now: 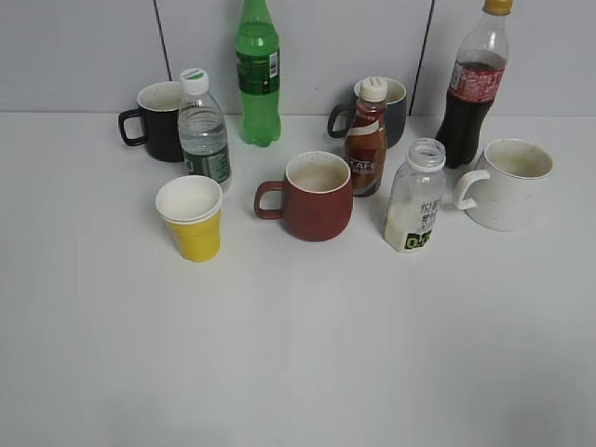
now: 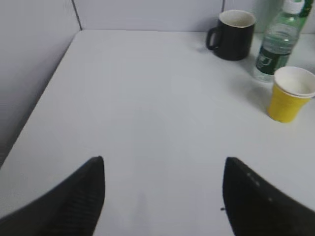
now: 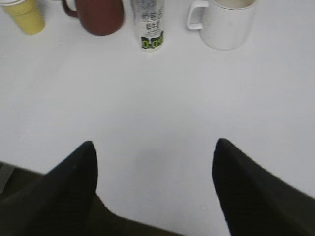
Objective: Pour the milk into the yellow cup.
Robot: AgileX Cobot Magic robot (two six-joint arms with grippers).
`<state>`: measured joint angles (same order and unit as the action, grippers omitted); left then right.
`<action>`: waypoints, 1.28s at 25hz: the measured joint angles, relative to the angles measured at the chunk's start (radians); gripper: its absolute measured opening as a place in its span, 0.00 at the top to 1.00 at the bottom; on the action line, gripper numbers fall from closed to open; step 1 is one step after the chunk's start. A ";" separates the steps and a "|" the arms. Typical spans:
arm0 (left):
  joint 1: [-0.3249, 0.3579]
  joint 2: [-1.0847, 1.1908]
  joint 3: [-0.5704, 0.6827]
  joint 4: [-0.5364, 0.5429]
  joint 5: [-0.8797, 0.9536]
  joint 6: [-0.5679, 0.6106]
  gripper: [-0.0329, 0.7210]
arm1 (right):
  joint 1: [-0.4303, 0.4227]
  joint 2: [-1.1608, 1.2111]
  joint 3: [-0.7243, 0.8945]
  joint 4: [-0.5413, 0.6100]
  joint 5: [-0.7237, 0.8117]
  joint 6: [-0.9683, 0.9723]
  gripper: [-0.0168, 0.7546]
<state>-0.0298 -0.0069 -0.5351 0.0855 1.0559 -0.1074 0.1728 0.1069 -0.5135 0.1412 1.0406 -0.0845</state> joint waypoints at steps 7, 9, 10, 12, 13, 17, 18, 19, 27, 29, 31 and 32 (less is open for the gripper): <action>0.021 0.000 0.000 0.000 -0.001 0.000 0.20 | -0.123 -0.112 0.000 0.007 0.000 -0.001 0.27; 0.002 0.000 0.000 -0.001 -0.001 0.000 0.20 | -0.123 -0.115 0.001 0.020 0.000 -0.001 0.27; -0.002 0.000 0.001 -0.001 -0.001 0.000 0.20 | -0.123 -0.115 0.002 0.025 0.000 -0.001 0.27; -0.012 0.000 0.001 -0.001 -0.001 0.000 0.20 | -0.123 -0.115 0.003 0.031 -0.001 -0.001 0.27; -0.012 0.000 0.001 -0.001 -0.001 0.000 0.20 | -0.123 -0.115 0.003 0.032 -0.001 -0.001 0.27; -0.012 0.000 0.001 -0.002 -0.002 0.000 0.20 | -0.123 -0.116 0.006 0.037 -0.002 -0.002 0.27; -0.012 0.000 0.001 -0.002 -0.002 0.000 0.20 | -0.123 -0.116 0.006 0.037 -0.002 -0.002 0.27; -0.012 0.000 0.001 -0.002 -0.002 0.000 0.20 | -0.123 -0.116 0.006 0.037 -0.002 -0.002 0.27; -0.012 0.000 0.001 -0.002 -0.002 0.000 0.20 | -0.123 -0.116 0.006 0.037 -0.003 -0.002 0.27; -0.012 0.000 0.001 -0.002 -0.002 0.000 0.20 | -0.123 -0.116 0.006 0.034 -0.003 -0.008 0.27; -0.012 0.000 0.001 -0.002 -0.002 0.000 0.20 | -0.123 -0.116 0.006 -0.002 -0.003 -0.012 0.27; -0.012 0.000 0.001 -0.002 -0.002 0.000 0.20 | -0.123 -0.116 0.006 -0.031 -0.003 -0.003 0.27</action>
<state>-0.0419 -0.0069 -0.5339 0.0837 1.0537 -0.1070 0.0496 -0.0091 -0.5078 0.1102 1.0373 -0.0873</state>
